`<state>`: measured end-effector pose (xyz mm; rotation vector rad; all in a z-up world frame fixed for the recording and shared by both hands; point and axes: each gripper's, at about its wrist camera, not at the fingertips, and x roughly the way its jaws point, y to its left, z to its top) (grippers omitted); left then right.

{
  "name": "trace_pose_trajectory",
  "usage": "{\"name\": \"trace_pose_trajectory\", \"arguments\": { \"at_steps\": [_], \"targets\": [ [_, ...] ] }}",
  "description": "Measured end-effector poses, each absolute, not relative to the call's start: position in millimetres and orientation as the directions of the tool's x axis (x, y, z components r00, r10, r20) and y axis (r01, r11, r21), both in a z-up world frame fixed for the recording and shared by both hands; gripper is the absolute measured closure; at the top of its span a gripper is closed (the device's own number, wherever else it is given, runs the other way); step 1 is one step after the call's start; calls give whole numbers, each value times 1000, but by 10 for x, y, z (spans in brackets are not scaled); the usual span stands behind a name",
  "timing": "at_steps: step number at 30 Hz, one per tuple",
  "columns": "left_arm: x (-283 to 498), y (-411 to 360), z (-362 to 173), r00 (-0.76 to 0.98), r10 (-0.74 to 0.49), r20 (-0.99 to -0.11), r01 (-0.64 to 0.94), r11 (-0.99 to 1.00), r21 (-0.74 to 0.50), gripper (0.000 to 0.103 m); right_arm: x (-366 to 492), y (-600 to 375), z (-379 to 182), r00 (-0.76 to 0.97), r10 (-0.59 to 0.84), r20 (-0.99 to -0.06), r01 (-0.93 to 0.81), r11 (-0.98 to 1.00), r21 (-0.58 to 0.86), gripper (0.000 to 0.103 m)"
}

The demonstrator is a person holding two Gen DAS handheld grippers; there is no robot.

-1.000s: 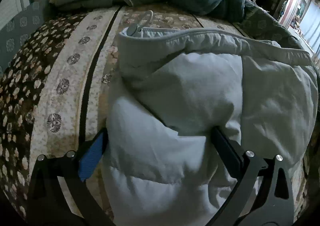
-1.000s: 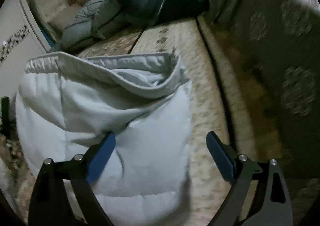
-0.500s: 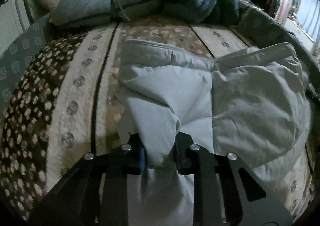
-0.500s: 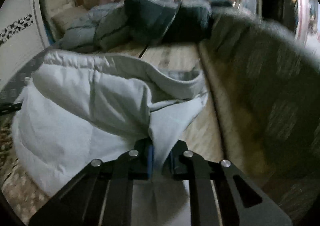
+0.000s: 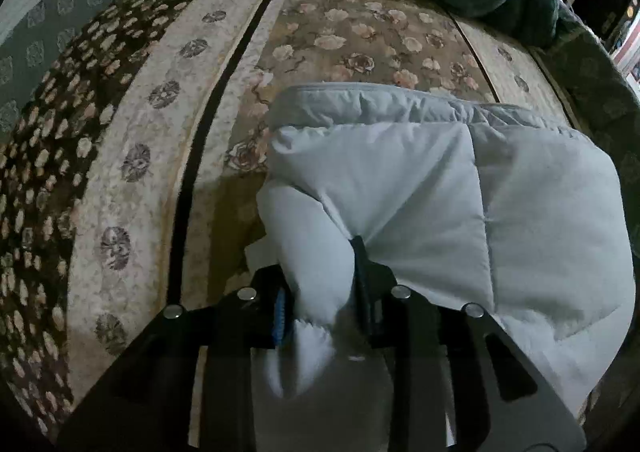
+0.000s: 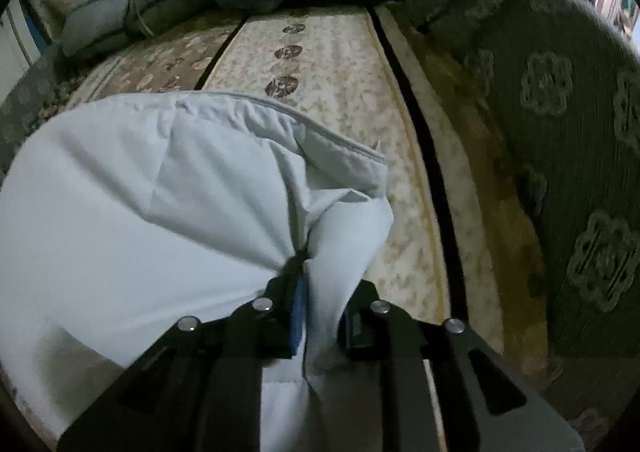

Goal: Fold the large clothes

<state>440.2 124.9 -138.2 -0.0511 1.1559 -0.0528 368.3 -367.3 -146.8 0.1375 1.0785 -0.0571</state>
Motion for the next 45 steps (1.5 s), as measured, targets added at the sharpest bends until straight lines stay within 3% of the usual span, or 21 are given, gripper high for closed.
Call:
{"name": "trace_pose_trajectory", "arguments": {
  "at_steps": [2,4,6,7,16,19,20,22,23,24,26,31,36,45],
  "targets": [
    [4350,1213,-1263,418,-30,-908,16,1000,-26,63,3653,-3739,-1348,455,45,-889,98,990,100,79],
    [4283,1213,-1200,426,-7,-904,18,1000,0,50,3521,-3784,-1174,472,37,-881,87,992,88,67],
    [4129,1269,-1128,442,25,-897,22,999,39,27,3427,-3836,-1015,515,24,-857,98,991,86,42],
    [4067,1322,-1097,449,35,-893,21,999,49,24,3348,-3846,-906,543,25,-839,99,991,93,40],
    [3691,955,-637,512,-68,-856,52,997,-49,19,3227,-3305,-542,587,117,-801,1,990,144,34],
    [3621,539,-576,521,-91,-849,107,993,-41,23,3303,-2943,-578,586,132,-800,-37,990,136,34],
    [3625,421,-594,505,-117,-855,123,990,-63,29,3325,-2873,-607,584,142,-799,-42,988,146,34],
    [3684,166,-676,464,-173,-869,150,982,-115,36,3378,-2713,-663,582,176,-794,-42,982,187,35],
    [3719,62,-716,454,-177,-873,157,981,-118,42,3396,-2659,-696,580,188,-793,-43,979,201,43],
    [3759,-48,-763,447,-163,-879,163,982,-100,51,3441,-2596,-742,570,205,-795,-47,975,218,63],
    [3867,-204,-857,440,-127,-889,160,985,-62,54,3532,-2499,-851,540,222,-811,-46,971,235,87],
    [4183,-296,-1149,335,-59,-940,129,991,-16,56,3770,-2377,-1123,503,189,-843,-31,979,200,91],
    [4364,-383,-1312,299,17,-954,155,986,66,61,4045,-2412,-1414,432,174,-885,3,981,194,101],
    [4727,-334,-1605,132,-21,-991,157,988,0,63,4502,-2335,-1700,276,151,-949,-9,988,155,103]
  ]
}}
